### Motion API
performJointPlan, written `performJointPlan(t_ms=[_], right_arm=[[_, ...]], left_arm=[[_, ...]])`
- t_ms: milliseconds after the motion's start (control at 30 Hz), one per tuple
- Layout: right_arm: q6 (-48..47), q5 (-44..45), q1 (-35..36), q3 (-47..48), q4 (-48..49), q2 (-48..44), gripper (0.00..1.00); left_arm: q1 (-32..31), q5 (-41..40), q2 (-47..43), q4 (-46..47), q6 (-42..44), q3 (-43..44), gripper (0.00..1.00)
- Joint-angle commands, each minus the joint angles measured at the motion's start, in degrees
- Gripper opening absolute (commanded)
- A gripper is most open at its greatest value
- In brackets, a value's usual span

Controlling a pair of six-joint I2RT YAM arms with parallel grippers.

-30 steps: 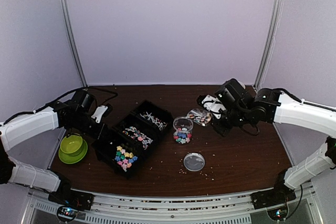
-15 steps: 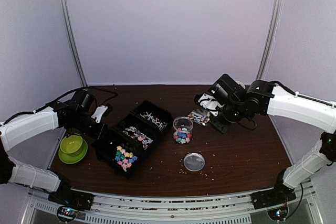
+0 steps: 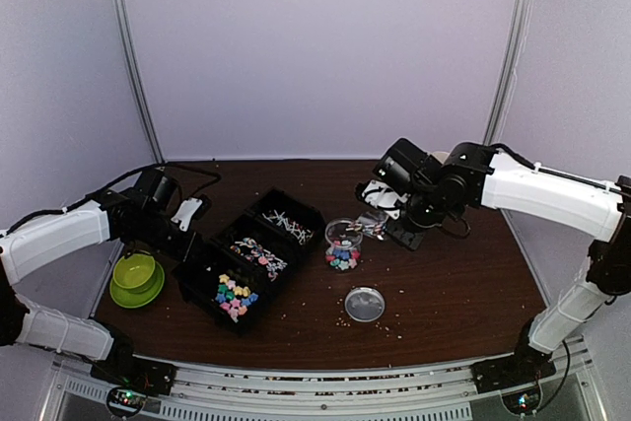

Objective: Pack the candies
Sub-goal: Place the fake candies in the packing box.

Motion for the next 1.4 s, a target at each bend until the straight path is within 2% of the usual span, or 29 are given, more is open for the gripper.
performJointPlan(t_ms=[0, 1133, 1367], right_arm=[[0.0, 3.2, 1.3, 3.6, -3.0, 1.6, 0.00], [0.6, 14.8, 6.9, 19.4, -18.8, 13.5, 0.00], [0.7, 16.5, 7.4, 20.2, -20.4, 14.4, 0.00]], left_arm=[[0.6, 2.1, -1.8, 4.5, -1.3, 1.2, 0.00], [0.6, 2.3, -1.9, 4.3, -1.5, 1.3, 0.00], [0.7, 1.9, -2.3, 4.3, -1.5, 1.2, 0.00]])
